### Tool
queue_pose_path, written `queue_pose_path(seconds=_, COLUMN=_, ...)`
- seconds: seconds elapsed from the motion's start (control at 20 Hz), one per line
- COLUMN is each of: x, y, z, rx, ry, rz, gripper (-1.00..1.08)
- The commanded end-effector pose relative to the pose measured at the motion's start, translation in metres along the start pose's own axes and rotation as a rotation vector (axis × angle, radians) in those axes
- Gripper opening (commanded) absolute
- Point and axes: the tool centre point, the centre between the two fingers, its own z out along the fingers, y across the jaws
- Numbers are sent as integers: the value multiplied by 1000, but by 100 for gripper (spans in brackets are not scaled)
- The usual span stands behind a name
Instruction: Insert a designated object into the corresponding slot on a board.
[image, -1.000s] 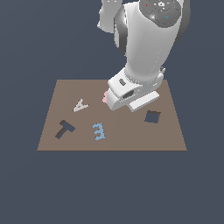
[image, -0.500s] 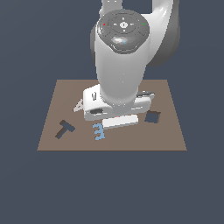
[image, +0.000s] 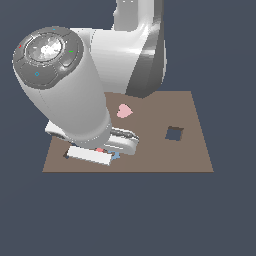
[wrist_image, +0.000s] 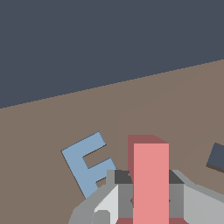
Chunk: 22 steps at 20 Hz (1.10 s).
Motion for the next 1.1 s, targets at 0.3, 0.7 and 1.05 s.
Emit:
queue_pose_path(seconds=0.3, x=21, y=64, z=-2, rx=0, ry=0, rz=254, gripper=-100)
queue_pose_path(seconds=0.7, x=23, y=93, z=-3, rx=-1, ry=-1, rz=365, gripper=-100)
queue_pose_path(seconds=1.05, x=23, y=92, z=-2, rx=-1, ry=-1, rz=359, gripper=-100)
